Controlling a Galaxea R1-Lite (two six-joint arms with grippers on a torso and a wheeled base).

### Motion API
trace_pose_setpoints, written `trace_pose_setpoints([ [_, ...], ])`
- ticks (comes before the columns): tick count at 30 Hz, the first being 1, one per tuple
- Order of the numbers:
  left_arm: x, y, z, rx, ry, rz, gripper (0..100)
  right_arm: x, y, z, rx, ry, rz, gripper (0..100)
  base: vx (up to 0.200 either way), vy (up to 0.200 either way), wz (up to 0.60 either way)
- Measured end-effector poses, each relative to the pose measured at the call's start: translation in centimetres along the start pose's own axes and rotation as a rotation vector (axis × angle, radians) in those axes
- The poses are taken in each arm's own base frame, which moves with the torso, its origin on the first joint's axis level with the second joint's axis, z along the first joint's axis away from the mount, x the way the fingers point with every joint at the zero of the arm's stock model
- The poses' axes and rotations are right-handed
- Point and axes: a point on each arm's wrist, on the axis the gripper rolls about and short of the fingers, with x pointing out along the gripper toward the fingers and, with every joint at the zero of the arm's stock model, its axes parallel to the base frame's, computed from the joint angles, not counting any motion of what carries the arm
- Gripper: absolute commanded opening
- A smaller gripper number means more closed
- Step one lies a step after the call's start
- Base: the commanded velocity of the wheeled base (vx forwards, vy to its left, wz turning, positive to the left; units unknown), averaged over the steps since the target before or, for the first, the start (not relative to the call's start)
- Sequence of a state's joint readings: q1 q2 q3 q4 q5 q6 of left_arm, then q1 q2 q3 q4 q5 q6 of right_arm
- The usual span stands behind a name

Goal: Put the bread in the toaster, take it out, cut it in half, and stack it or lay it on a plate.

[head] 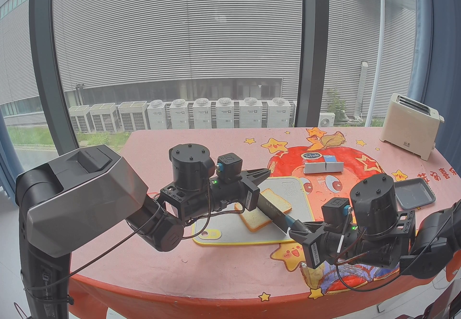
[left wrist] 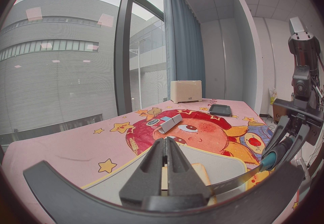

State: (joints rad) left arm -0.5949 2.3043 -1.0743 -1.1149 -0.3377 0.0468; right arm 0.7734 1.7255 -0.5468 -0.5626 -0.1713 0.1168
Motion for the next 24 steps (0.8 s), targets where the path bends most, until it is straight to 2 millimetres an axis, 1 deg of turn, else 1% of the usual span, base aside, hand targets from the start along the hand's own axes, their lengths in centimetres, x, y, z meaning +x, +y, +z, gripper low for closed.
trace_pose_setpoints([
  [8,-0.2,-0.1,0.0,0.002,-0.003,-0.001,0,-0.3,-0.2,-0.1,-0.001,0.005,-0.011,0,0.0,0.0,0.0],
  [12,-0.5,-0.3,-1.0,-0.006,0.029,-0.004,0,-0.6,-0.2,0.0,-0.002,-0.002,-0.009,0,0.0,0.0,0.0],
  [19,-0.4,-0.4,-2.5,0.001,0.059,-0.007,0,-0.7,-0.1,0.4,0.003,-0.022,-0.006,0,0.0,0.0,0.0],
  [24,-0.3,-0.4,-2.9,-0.001,0.069,-0.008,0,-0.7,-0.1,0.6,0.005,-0.026,-0.005,0,0.0,0.0,0.0],
])
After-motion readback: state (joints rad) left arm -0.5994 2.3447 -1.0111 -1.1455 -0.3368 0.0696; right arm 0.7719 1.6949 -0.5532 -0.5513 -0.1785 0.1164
